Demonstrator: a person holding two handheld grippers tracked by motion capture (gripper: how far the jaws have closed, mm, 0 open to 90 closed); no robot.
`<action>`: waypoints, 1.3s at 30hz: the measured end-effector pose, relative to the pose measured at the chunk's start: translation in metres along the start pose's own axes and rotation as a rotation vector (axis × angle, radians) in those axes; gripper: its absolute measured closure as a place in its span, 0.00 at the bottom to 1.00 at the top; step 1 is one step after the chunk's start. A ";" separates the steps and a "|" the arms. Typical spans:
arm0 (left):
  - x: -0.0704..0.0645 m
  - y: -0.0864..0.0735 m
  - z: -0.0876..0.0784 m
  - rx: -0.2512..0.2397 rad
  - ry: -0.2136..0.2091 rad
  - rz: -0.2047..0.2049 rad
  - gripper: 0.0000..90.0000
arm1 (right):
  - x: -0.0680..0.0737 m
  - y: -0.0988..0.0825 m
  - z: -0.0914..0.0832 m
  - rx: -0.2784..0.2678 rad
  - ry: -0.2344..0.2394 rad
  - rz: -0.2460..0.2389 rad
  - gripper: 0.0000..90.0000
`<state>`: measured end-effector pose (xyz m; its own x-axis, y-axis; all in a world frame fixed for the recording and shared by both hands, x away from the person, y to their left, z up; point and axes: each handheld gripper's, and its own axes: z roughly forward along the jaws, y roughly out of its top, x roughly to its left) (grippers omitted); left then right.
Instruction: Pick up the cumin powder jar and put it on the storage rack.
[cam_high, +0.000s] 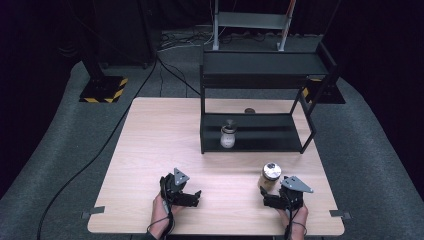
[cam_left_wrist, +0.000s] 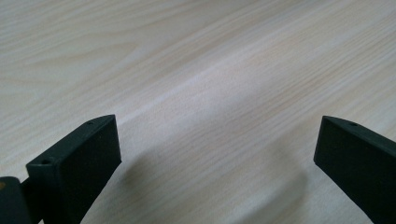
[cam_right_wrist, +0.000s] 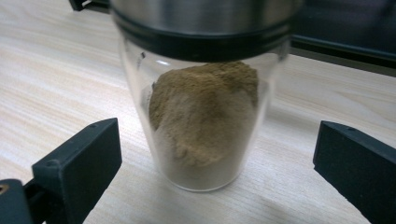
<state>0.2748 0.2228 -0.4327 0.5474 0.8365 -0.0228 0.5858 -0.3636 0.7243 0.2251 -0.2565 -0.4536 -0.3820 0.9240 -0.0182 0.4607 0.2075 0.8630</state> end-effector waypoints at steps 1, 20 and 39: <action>0.000 -0.001 0.001 0.006 -0.001 -0.001 0.00 | 0.001 0.001 0.001 0.001 0.002 -0.011 0.00; -0.003 -0.005 0.000 0.007 0.006 0.017 0.00 | 0.005 0.028 0.009 -0.009 0.001 -0.096 0.08; -0.004 -0.006 0.000 0.004 0.007 0.019 0.00 | -0.004 0.025 0.005 0.017 0.043 -0.043 0.34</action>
<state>0.2694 0.2215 -0.4371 0.5542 0.8324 -0.0039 0.5778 -0.3813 0.7217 0.2428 -0.2535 -0.4342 -0.4354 0.8996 -0.0332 0.4564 0.2524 0.8532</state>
